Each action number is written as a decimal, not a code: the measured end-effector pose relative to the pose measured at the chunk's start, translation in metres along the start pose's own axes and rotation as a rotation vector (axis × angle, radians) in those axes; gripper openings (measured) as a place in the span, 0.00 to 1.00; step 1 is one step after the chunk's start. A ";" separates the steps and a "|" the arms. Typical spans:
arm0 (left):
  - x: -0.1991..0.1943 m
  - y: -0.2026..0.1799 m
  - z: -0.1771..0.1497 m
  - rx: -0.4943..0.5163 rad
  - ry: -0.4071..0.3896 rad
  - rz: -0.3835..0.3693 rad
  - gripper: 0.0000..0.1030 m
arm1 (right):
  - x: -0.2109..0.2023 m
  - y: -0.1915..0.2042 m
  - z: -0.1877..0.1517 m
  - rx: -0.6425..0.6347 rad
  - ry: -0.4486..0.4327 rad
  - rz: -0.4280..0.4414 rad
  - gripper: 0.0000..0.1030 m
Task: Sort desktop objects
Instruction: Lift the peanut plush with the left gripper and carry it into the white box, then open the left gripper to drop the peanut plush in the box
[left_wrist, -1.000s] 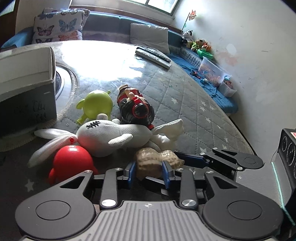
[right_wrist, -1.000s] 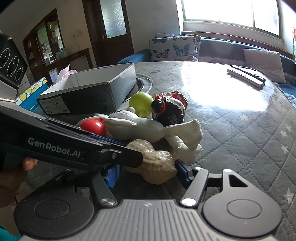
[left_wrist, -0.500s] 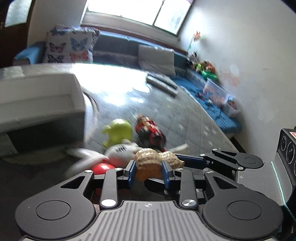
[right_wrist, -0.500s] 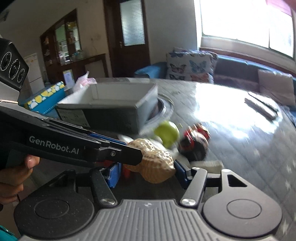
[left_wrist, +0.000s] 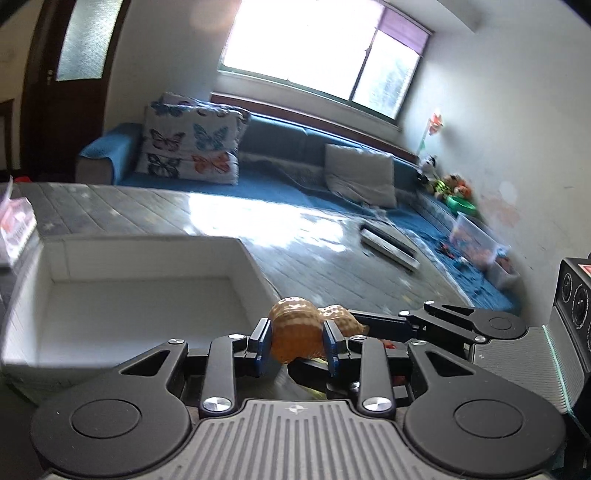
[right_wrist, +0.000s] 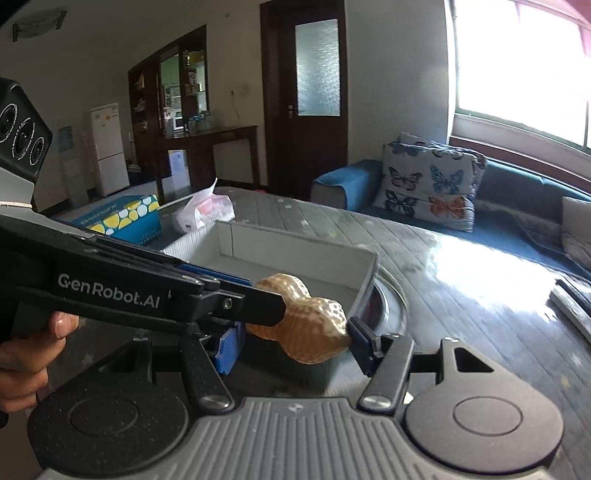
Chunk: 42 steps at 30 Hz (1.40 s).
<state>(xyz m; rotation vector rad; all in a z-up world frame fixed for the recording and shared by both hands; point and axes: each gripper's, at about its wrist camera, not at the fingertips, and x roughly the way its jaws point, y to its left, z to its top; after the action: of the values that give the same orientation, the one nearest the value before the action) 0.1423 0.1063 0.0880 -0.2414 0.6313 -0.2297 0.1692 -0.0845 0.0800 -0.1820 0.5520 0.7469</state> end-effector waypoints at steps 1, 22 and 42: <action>0.002 0.005 0.005 -0.002 -0.003 0.006 0.32 | 0.008 0.001 0.006 -0.006 -0.001 0.004 0.60; 0.102 0.123 0.040 -0.171 0.145 0.047 0.31 | 0.159 -0.026 0.034 0.082 0.205 0.064 0.53; 0.116 0.137 0.034 -0.198 0.188 0.067 0.27 | 0.185 -0.012 0.029 0.002 0.256 0.016 0.53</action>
<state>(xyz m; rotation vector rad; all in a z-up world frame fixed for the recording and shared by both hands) 0.2731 0.2085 0.0105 -0.3918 0.8489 -0.1255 0.3001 0.0268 0.0052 -0.2738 0.7977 0.7435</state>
